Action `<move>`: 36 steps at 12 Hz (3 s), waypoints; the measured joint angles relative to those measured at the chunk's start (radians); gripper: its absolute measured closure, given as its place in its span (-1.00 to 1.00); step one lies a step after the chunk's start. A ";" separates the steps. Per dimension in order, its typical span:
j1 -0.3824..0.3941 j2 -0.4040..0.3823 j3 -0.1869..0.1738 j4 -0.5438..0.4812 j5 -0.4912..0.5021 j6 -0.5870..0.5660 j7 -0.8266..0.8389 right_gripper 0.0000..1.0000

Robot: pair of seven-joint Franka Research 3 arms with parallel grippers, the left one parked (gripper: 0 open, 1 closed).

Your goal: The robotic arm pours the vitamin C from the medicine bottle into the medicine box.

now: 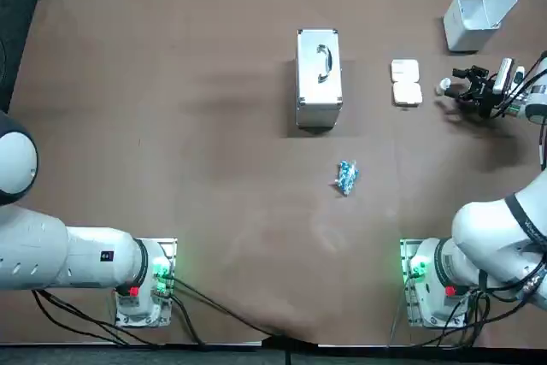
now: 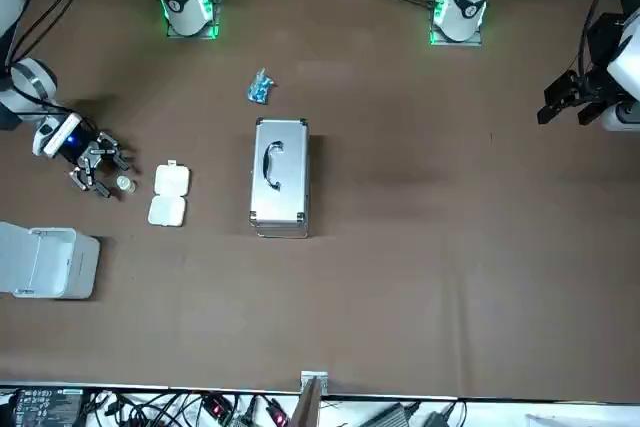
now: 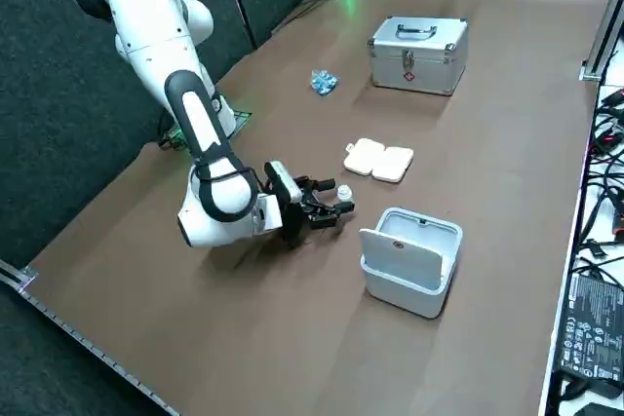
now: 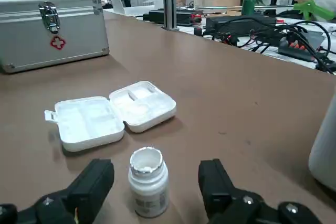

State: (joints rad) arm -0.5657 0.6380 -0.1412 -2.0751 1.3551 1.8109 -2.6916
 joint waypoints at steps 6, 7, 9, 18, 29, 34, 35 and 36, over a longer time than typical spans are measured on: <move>0.001 0.034 0.009 0.002 0.017 -0.004 -0.002 -1.00; 0.001 0.047 0.009 0.002 0.018 -0.012 -0.002 -1.00; 0.001 0.057 0.009 0.003 0.018 -0.027 -0.008 -1.00; 0.001 0.094 0.010 0.037 0.041 -0.044 -0.012 -0.96; 0.002 0.100 0.010 0.046 0.043 -0.044 -0.012 -0.47; 0.002 0.100 0.010 0.046 0.043 -0.044 -0.012 -0.32; 0.002 0.100 0.010 0.046 0.043 -0.044 -0.012 -0.29; 0.003 0.100 0.010 0.046 0.043 -0.044 -0.012 -0.24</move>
State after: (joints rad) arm -0.5630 0.7384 -0.1314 -2.0289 1.3978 1.7670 -2.7037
